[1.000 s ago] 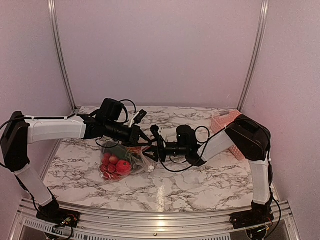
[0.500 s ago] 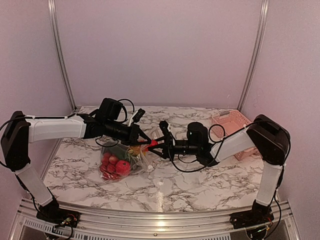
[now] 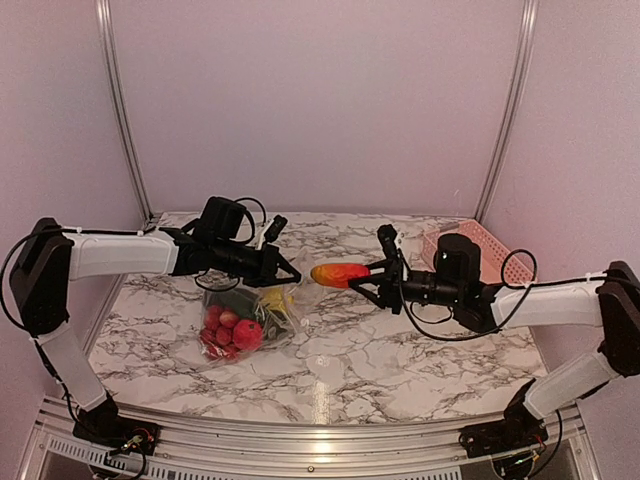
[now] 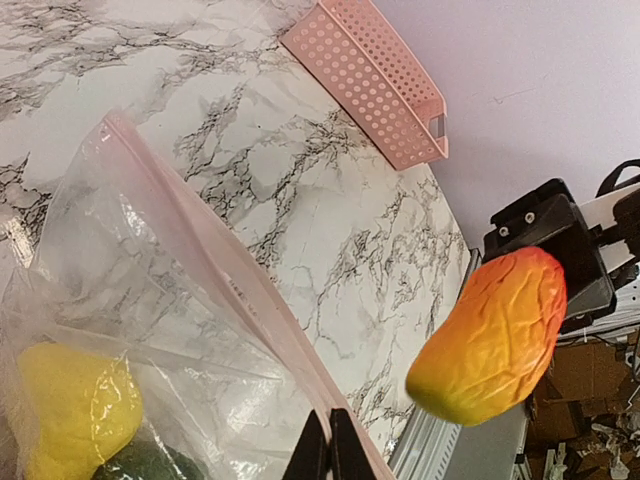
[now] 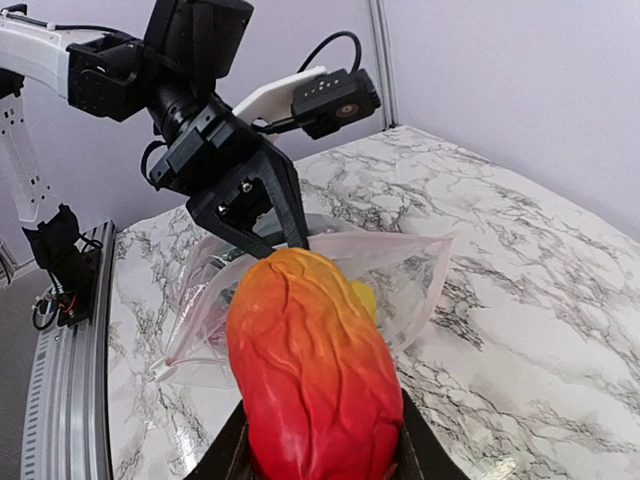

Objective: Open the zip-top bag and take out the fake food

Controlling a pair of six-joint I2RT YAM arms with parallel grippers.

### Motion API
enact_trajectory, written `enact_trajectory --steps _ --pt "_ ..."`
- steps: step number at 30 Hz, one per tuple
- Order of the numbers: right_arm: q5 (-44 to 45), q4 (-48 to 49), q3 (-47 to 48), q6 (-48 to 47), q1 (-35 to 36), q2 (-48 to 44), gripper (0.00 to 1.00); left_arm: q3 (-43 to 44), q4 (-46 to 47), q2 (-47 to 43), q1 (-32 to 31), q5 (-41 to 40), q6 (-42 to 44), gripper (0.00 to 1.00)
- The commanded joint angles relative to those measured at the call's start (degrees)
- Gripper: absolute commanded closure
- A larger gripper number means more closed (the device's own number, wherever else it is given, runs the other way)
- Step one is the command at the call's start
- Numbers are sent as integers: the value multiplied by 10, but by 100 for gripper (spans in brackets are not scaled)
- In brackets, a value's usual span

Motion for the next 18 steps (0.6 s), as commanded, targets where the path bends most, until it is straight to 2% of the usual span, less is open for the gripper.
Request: enact_trajectory --steps 1,10,18 --pt "45 -81 -4 4 -62 -66 78 10 12 11 4 -5 -3 100" --pt "157 -136 68 18 -252 -72 75 14 26 20 4 -11 -9 100" --pt "190 -175 152 58 -388 18 73 24 23 27 5 -20 -12 100"
